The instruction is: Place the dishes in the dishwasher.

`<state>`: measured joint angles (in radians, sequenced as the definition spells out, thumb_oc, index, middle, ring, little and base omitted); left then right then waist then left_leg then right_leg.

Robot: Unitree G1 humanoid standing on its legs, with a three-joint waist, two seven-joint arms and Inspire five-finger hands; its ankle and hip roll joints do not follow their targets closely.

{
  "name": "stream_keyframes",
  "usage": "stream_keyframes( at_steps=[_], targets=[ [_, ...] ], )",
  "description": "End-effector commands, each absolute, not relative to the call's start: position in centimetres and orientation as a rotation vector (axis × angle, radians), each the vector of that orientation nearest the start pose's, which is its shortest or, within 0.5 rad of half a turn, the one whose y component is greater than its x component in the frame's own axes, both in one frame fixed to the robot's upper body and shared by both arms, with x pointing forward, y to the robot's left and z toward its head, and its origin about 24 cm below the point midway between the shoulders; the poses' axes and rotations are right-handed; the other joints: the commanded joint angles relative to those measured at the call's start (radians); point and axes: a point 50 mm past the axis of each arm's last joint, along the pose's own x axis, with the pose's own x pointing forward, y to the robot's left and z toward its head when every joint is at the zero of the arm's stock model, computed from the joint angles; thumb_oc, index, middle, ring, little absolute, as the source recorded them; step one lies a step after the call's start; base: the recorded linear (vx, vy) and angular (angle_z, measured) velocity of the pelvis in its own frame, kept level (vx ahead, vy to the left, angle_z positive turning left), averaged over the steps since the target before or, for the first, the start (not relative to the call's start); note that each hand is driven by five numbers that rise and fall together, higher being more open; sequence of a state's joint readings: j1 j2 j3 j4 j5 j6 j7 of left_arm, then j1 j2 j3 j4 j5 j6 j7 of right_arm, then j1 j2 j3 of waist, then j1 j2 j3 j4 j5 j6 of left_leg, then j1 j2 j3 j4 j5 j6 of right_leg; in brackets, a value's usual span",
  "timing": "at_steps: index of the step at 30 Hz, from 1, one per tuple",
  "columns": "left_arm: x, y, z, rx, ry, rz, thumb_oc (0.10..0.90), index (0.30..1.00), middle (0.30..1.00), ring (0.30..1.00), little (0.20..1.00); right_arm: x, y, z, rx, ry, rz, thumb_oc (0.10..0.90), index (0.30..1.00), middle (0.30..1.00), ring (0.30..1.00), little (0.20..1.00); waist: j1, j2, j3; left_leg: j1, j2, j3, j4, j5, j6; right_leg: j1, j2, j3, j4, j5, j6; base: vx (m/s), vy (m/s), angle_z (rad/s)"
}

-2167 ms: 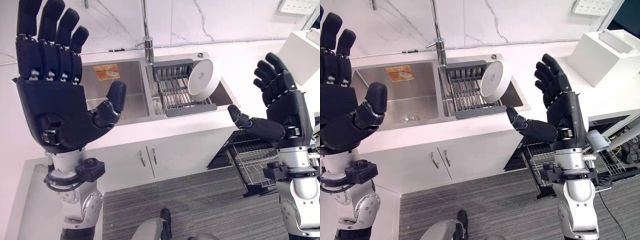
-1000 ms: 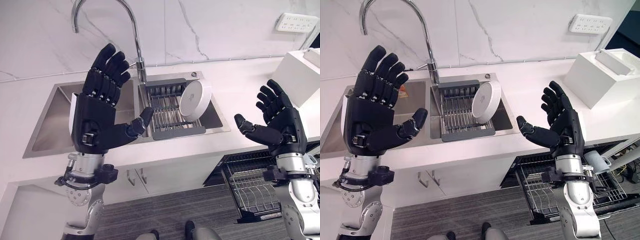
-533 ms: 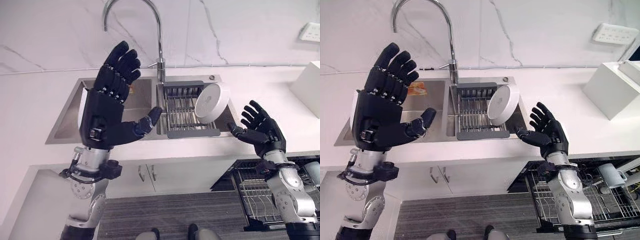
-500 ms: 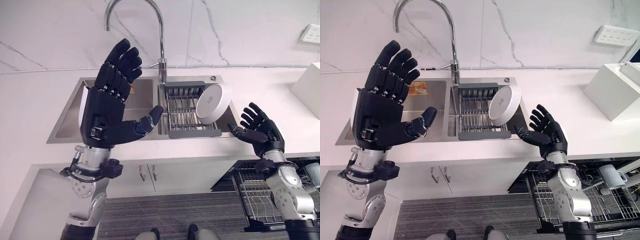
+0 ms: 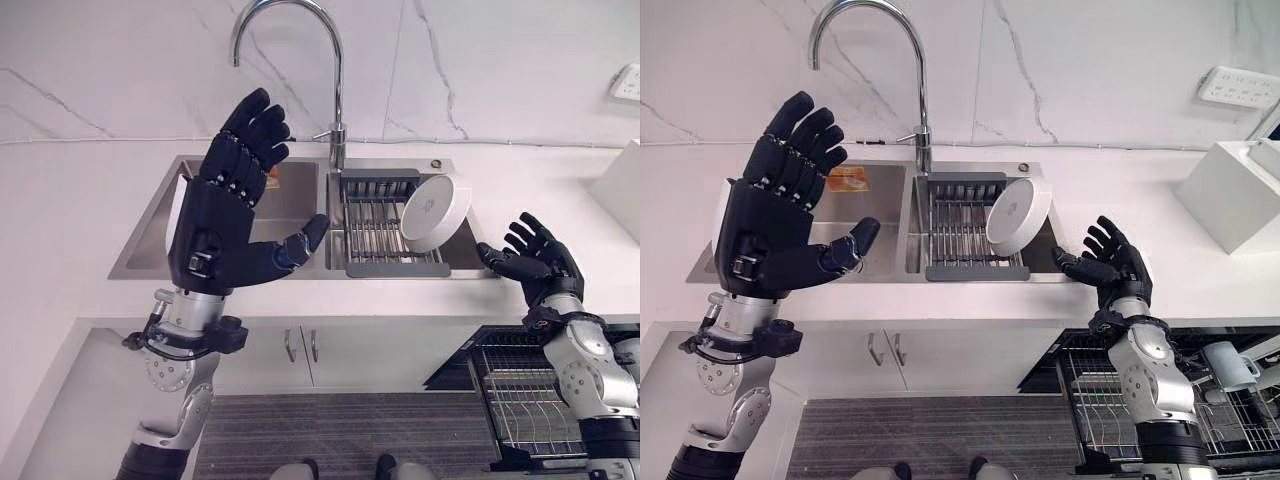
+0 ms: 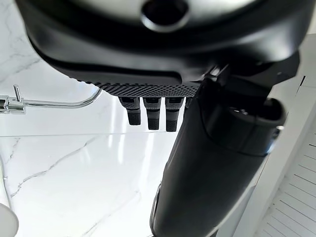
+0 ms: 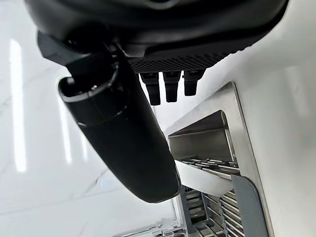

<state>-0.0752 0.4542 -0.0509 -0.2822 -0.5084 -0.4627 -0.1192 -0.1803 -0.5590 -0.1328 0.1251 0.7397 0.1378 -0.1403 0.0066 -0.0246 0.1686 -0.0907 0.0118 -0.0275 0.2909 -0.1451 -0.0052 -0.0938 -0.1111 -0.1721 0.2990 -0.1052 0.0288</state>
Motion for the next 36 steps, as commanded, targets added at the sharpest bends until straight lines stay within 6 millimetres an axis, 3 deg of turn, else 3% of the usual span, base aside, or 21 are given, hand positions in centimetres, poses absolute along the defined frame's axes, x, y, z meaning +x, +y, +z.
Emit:
stream_keyframes(
  at_steps=[1, 18, 36],
  targets=[
    [23.0, 18.5, 20.6, -0.104, -0.94, -0.349, 0.8, 0.9, 0.9, 0.9, 0.9, 30.4, -29.0, 16.7, 0.239, -0.265, -0.175, 0.8, 0.9, 0.9, 0.9, 0.9, 0.012, -0.017, -0.072, 0.074, 0.053, 0.089, 0.009, -0.165, -0.001, 0.042, 0.001, 0.011, 0.001, -0.131, 0.041, 0.0, 0.0, 0.0],
    [23.4, 18.6, 20.4, -0.138, -0.916, -0.365, 0.8, 0.9, 0.9, 0.9, 0.9, 32.3, -30.2, 17.5, 0.26, -0.211, -0.106, 0.8, 0.9, 0.9, 0.9, 0.9, 0.047, -0.026, -0.08, 0.074, 0.054, 0.088, 0.009, -0.159, -0.009, 0.062, -0.009, -0.015, 0.001, -0.145, 0.037, 0.0, 0.0, 0.0],
    [23.8, 18.9, 20.2, -0.144, -0.884, -0.368, 0.8, 0.9, 0.9, 0.9, 0.9, 33.0, -31.4, 17.6, 0.298, -0.186, -0.125, 0.8, 0.9, 0.9, 0.9, 0.9, 0.067, -0.023, -0.081, 0.072, 0.054, 0.089, 0.009, -0.149, -0.011, 0.071, -0.016, -0.027, 0.001, -0.148, 0.035, 0.01, -0.002, 0.02]
  ],
)
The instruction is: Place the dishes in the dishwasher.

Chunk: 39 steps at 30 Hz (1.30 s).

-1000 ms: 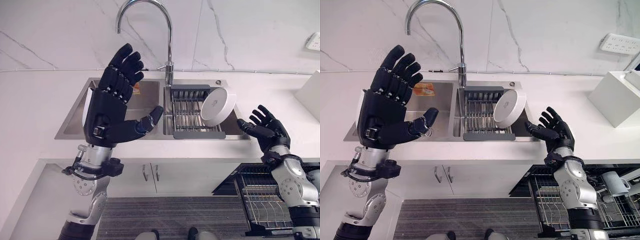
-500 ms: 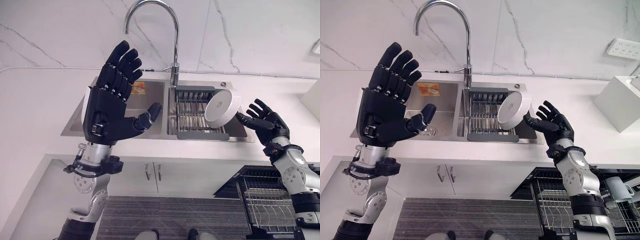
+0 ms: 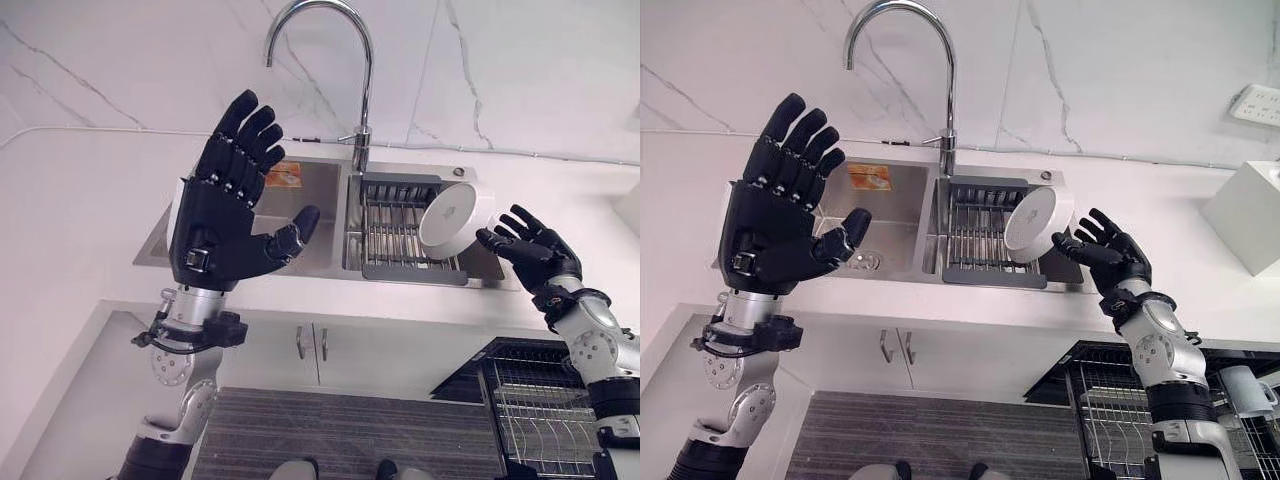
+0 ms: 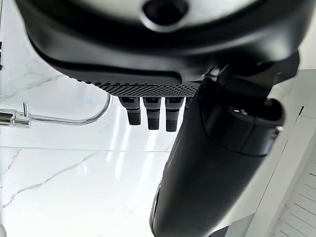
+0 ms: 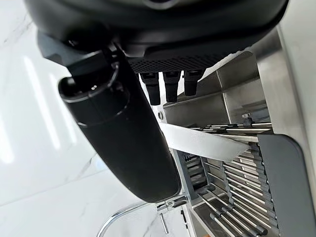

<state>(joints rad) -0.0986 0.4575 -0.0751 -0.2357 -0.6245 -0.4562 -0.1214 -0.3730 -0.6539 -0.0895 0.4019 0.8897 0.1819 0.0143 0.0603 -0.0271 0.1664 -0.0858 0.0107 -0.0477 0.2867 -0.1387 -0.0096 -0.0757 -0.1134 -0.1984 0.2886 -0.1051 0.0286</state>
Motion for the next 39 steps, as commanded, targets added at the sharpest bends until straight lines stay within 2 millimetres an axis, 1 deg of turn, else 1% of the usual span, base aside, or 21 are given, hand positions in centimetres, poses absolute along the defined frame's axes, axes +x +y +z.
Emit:
stream_keyframes(
  at_steps=[1, 12, 19, 39],
  targets=[
    [23.8, 18.9, 20.2, -0.143, -0.884, -0.368, 0.8, 0.9, 0.9, 0.9, 0.9, 33.0, -31.4, 17.6, 0.302, -0.186, -0.125, 0.8, 0.9, 0.9, 0.9, 0.9, 0.014, -0.021, -0.079, 0.067, 0.055, 0.109, 0.013, -0.155, -0.006, 0.053, -0.014, 0.0, 0.011, -0.148, 0.035, 0.0, 0.0, 0.0],
    [24.1, 19.0, 20.1, -0.139, -0.86, -0.362, 0.8, 0.9, 0.9, 0.9, 0.9, 33.3, -31.9, 17.1, 0.344, -0.149, -0.135, 0.8, 0.9, 0.9, 0.9, 0.9, 0.019, -0.019, -0.082, 0.066, 0.056, 0.112, 0.013, -0.152, -0.008, 0.056, -0.015, -0.003, 0.011, -0.15, 0.034, 0.0, 0.0, 0.0],
    [24.2, 19.0, 19.9, -0.152, -0.844, -0.362, 0.8, 0.9, 0.9, 0.9, 0.9, 33.3, -32.7, 16.6, 0.355, -0.119, -0.137, 0.8, 0.9, 0.9, 0.9, 0.9, 0.027, -0.022, -0.081, 0.064, 0.056, 0.109, 0.013, -0.148, -0.008, 0.058, -0.015, -0.008, 0.011, -0.15, 0.032, 0.0, 0.0, 0.0],
    [24.3, 19.1, 19.9, -0.14, -0.831, -0.353, 0.8, 0.9, 0.9, 0.9, 0.9, 33.8, -33.4, 17.5, 0.314, -0.076, -0.128, 0.8, 0.9, 0.9, 0.9, 0.9, 0.041, -0.022, -0.085, 0.055, 0.055, 0.1, 0.013, -0.138, -0.013, 0.06, -0.019, -0.022, 0.011, -0.152, 0.03, 0.0, 0.0, 0.0]
  ],
)
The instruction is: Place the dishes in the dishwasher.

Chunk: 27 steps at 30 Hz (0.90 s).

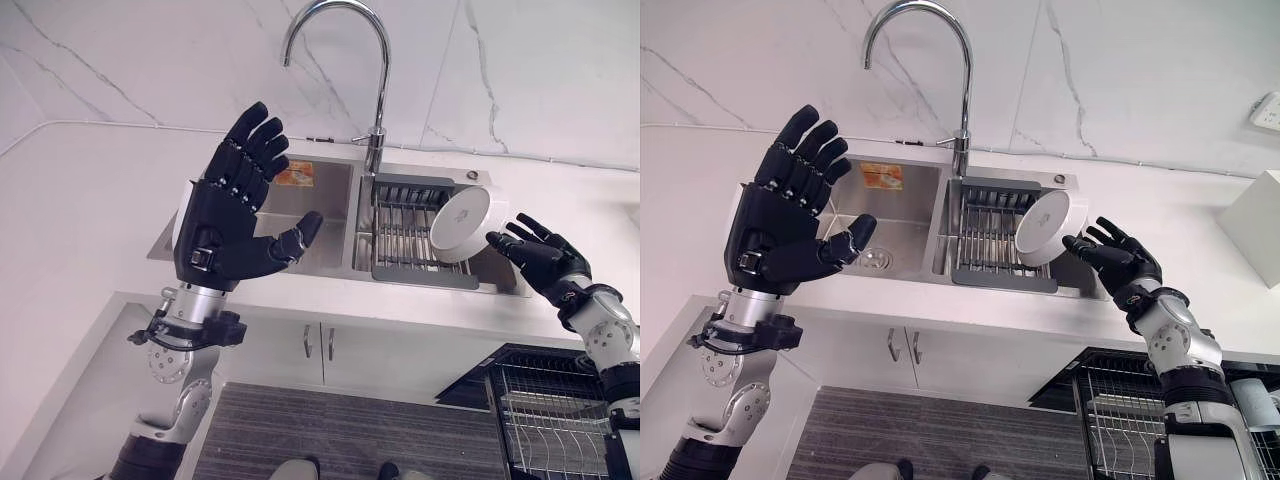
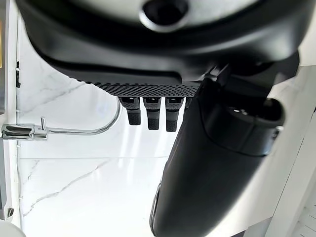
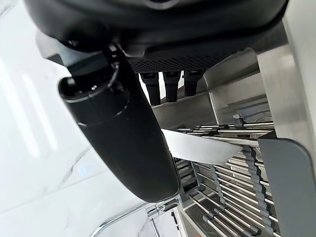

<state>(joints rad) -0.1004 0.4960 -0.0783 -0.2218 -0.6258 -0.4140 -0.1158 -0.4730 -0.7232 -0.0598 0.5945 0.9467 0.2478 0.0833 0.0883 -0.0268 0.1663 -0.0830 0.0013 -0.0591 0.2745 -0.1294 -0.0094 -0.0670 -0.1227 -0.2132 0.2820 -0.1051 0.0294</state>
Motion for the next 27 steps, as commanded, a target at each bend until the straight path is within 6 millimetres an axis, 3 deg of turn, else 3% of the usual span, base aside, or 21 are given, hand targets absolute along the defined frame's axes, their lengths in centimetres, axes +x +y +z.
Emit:
stream_keyframes(
  at_steps=[1, 27],
  targets=[
    [24.39, 19.13, 20.04, -0.139, -0.831, -0.354, 0.8, 0.9, 0.9, 0.9, 0.9, 33.83, -33.48, 17.6, 0.311, -0.073, -0.127, 0.8, 0.9, 0.9, 0.9, 0.9, 0.014, -0.023, -0.086, 0.052, 0.065, 0.11, 0.025, -0.147, -0.014, 0.051, -0.009, -0.008, 0.018, -0.152, 0.03, 0.0, 0.0, 0.0],
    [24.62, 19.0, 20.18, -0.132, -0.811, -0.348, 0.8, 0.9, 0.9, 0.9, 0.9, 34.39, -33.98, 18.18, 0.327, -0.054, -0.152, 0.8, 0.9, 0.9, 0.9, 0.9, 0.037, -0.022, -0.089, 0.044, 0.062, 0.09, 0.025, -0.137, -0.019, 0.06, -0.011, -0.026, 0.018, -0.158, 0.025, 0.01, 0.004, 0.03]
  ],
)
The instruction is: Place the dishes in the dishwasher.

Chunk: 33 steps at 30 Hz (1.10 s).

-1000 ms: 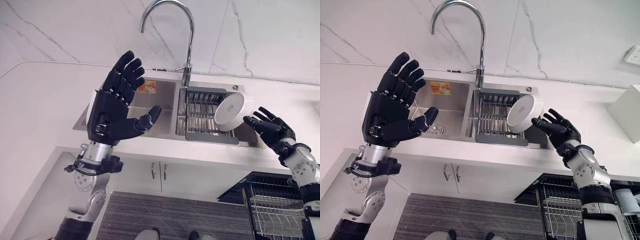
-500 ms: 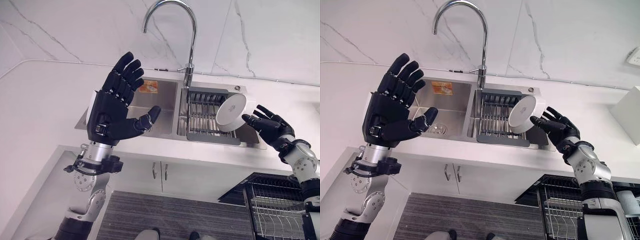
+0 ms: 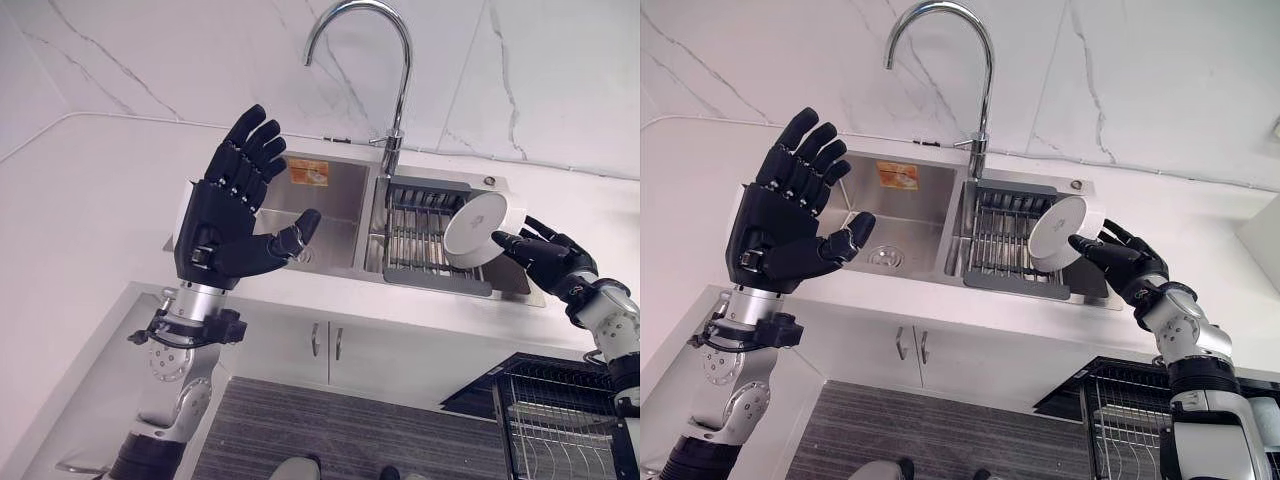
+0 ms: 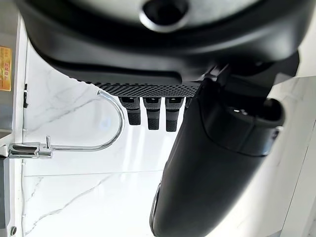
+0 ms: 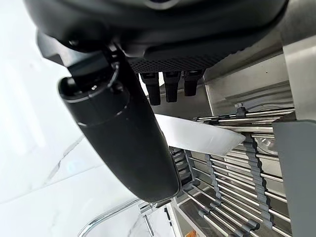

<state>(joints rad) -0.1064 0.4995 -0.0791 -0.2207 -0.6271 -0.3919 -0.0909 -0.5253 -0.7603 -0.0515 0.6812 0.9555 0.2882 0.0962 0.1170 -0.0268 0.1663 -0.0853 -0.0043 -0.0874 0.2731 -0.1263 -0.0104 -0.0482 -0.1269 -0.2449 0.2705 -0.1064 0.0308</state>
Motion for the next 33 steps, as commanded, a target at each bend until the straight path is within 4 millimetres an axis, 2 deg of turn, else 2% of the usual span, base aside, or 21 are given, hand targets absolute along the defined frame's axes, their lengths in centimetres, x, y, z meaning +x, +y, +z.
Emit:
stream_keyframes(
  at_steps=[1, 24, 25, 26, 27, 33],
  targets=[
    [24.64, 19.02, 20.16, -0.13, -0.808, -0.346, 0.8, 0.9, 0.9, 0.9, 0.9, 34.47, -33.9, 18.33, 0.321, -0.053, -0.15, 0.8, 0.9, 0.9, 0.9, 0.9, 0.009, -0.022, -0.088, 0.046, 0.065, 0.116, 0.027, -0.139, -0.017, 0.042, -0.007, 0.006, 0.029, -0.157, 0.023, 0.03, 0.008, 0.06],
    [25.03, 19.14, 20.09, -0.11, -0.773, -0.33, 0.8, 0.9, 0.9, 0.9, 0.9, 35.26, -33.62, 18.36, 0.331, -0.01, -0.17, 0.8, 0.9, 0.9, 0.9, 0.9, 0.026, -0.019, -0.09, 0.041, 0.06, 0.101, 0.027, -0.129, -0.015, 0.057, -0.007, -0.011, 0.029, -0.163, 0.014, 0.03, -0.003, 0.04],
    [25.08, 19.21, 20.05, -0.11, -0.766, -0.327, 0.8, 0.9, 0.9, 0.9, 0.9, 35.31, -33.51, 18.18, 0.389, 0.0, -0.145, 0.728, 0.792, 0.792, 0.792, 0.792, 0.026, -0.019, -0.091, 0.041, 0.061, 0.103, 0.027, -0.129, -0.015, 0.058, -0.007, -0.012, 0.029, -0.163, 0.013, 0.02, 0.004, 0.12],
    [25.11, 19.26, 19.99, -0.111, -0.76, -0.326, 0.8, 0.9, 0.9, 0.9, 0.9, 35.3, -33.64, 18.13, 0.389, 0.002, -0.153, 0.499, 0.448, 0.448, 0.448, 0.448, 0.027, -0.019, -0.092, 0.04, 0.062, 0.104, 0.027, -0.128, -0.016, 0.058, -0.008, -0.014, 0.029, -0.164, 0.013, 0.02, 0.007, 0.12],
    [25.12, 19.29, 19.94, -0.113, -0.751, -0.325, 0.8, 0.9, 0.9, 0.9, 0.9, 35.25, -33.92, 18.03, 0.375, 0.006, -0.174, 0.4, 0.3, 0.3, 0.3, 0.3, 0.029, -0.019, -0.093, 0.038, 0.063, 0.105, 0.027, -0.126, -0.017, 0.058, -0.008, -0.015, 0.029, -0.163, 0.014, 0.01, 0.013, 0.09],
    [25.11, 19.19, 19.55, -0.115, -0.727, -0.324, 0.8, 0.9, 0.9, 0.9, 0.9, 35.31, -34.36, 17.77, 0.285, 0.071, -0.209, 0.4, 0.3, 0.3, 0.3, 0.3, 0.036, -0.019, -0.093, 0.034, 0.064, 0.105, 0.027, -0.123, -0.017, 0.056, -0.012, -0.022, 0.029, -0.161, 0.013, -0.01, 0.018, 0.05]
  ],
)
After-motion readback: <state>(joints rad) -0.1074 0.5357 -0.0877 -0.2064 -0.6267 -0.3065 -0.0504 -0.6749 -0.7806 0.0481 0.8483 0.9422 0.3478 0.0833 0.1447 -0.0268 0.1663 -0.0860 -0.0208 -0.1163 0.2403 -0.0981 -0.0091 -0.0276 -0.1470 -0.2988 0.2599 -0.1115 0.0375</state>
